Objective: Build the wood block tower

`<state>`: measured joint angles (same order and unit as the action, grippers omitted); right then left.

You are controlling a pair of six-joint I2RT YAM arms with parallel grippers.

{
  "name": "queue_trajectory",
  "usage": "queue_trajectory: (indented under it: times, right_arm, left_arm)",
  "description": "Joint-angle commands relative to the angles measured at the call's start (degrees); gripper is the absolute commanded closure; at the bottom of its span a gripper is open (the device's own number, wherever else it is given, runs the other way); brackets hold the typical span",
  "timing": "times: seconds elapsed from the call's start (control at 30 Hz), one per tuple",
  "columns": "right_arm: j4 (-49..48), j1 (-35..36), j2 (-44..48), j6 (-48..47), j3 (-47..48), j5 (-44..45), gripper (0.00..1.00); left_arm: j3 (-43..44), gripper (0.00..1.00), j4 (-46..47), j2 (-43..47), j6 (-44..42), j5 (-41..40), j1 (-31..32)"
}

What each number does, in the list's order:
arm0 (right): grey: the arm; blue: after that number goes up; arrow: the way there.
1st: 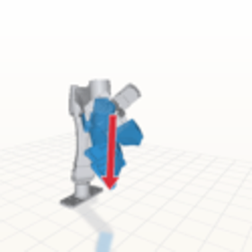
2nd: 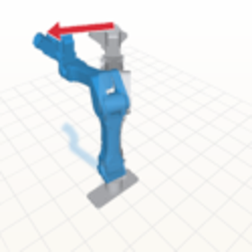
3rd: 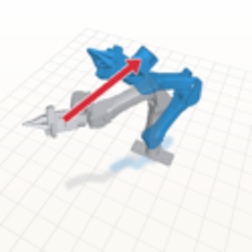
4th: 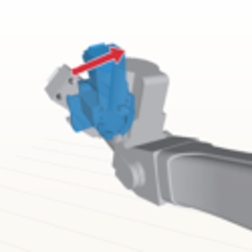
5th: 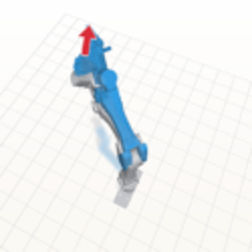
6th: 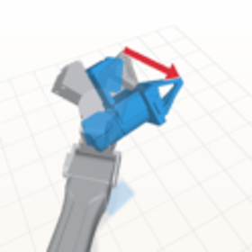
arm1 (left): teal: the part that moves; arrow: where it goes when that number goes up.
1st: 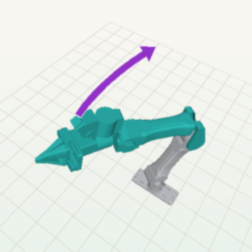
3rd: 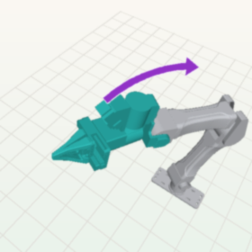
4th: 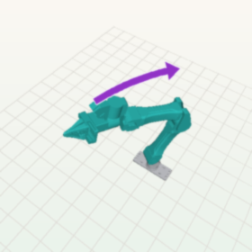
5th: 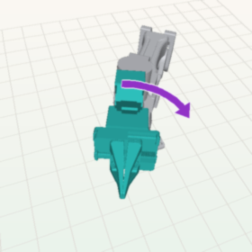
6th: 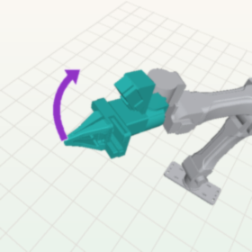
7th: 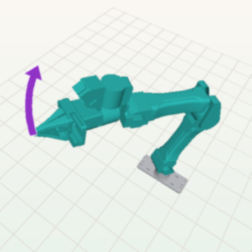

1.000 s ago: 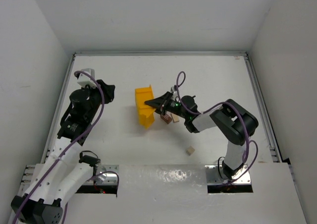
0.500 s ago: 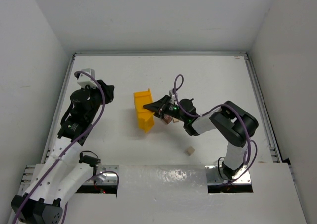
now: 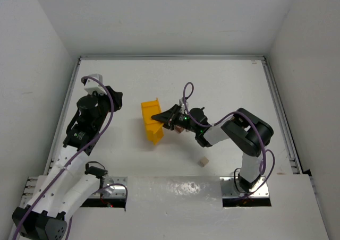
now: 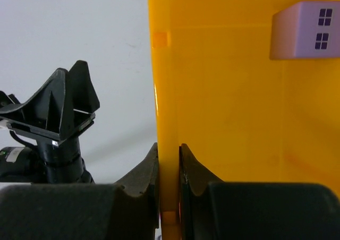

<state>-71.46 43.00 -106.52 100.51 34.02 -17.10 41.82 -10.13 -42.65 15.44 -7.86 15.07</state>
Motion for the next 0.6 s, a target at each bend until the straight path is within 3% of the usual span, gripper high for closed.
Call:
queue_trajectory:
  times: [0.0,0.07,0.2,0.3,0.33,0.47,0.57]
  right_arm:
    - [-25.4,-2.3,1.3,-0.7,3.8,0.1,1.00]
    - [-25.6,-2.8,0.3,4.3,3.4,-1.5,1.00]
    - [-25.5,0.7,9.0,-1.9,-7.3,2.4,1.00]
    - [-25.6,-5.5,5.0,0.5,0.6,0.5,1.00]
    - [-25.6,-5.3,3.6,5.3,2.0,-0.2,1.00]
    - [-25.5,0.9,6.9,1.9,-3.9,2.0,1.00]
    - [-25.6,-3.2,4.4,4.6,5.2,1.1,1.00]
  left_arm:
    - [-0.2,0.65,2.0,0.2,-0.5,-0.2,0.7]
    - [0.0,0.66,1.3,-0.9,-0.6,-0.1,0.7]
    - [-0.4,0.66,1.7,0.3,-0.5,-0.6,0.7]
    - [-0.1,0.65,1.7,-0.8,-0.5,0.4,0.7]
    - [0.0,0.65,1.0,-1.2,-0.5,0.1,0.7]
    - [-0.5,0.65,1.2,0.6,-0.9,-2.0,1.4]
    - [-0.2,0.65,0.8,-0.1,-0.9,-1.6,1.4]
